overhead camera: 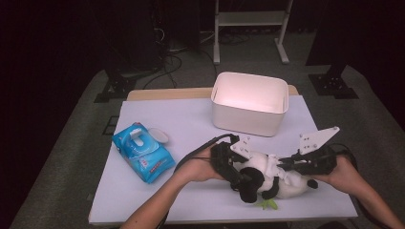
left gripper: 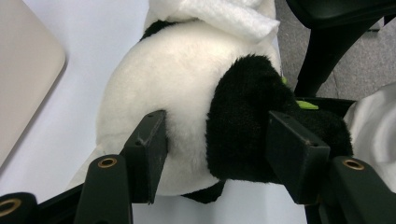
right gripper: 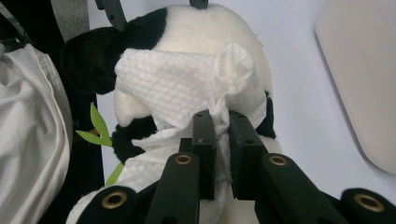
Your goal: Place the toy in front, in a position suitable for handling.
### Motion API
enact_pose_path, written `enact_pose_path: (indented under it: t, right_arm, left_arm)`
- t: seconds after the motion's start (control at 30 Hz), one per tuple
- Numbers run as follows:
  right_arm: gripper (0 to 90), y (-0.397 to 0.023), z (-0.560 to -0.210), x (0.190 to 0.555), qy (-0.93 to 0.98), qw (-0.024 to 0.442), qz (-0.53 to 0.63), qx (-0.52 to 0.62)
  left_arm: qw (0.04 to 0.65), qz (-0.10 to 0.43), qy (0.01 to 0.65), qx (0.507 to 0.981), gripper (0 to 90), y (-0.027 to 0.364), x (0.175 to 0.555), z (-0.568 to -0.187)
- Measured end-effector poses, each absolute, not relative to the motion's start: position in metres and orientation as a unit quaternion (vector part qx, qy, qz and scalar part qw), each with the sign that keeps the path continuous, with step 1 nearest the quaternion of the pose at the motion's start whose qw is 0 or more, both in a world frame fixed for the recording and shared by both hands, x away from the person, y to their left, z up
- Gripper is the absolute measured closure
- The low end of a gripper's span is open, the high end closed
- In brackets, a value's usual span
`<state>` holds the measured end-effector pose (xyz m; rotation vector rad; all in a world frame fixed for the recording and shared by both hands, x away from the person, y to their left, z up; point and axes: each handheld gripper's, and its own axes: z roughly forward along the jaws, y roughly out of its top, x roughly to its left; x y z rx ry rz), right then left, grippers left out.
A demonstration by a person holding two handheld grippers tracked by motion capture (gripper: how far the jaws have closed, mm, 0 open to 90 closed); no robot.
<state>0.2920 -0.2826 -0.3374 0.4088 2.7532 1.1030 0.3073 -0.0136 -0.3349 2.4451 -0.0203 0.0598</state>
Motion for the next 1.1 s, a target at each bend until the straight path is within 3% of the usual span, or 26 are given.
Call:
enact_pose_path:
  t: [0.53,1.1]
  right_arm:
    - [81.8,-0.320,-0.328,0.279,0.912,0.094,0.361,0.171]
    - [82.2,-0.303,-0.347,0.283,0.913,0.069,0.367,0.164]
  left_arm:
    - [0.343,0.020,-0.002,0.939,39.7,-0.011,0.310,-0.335]
    - [0.337,0.019,-0.001,0.941,30.8,-0.028,0.311,-0.321]
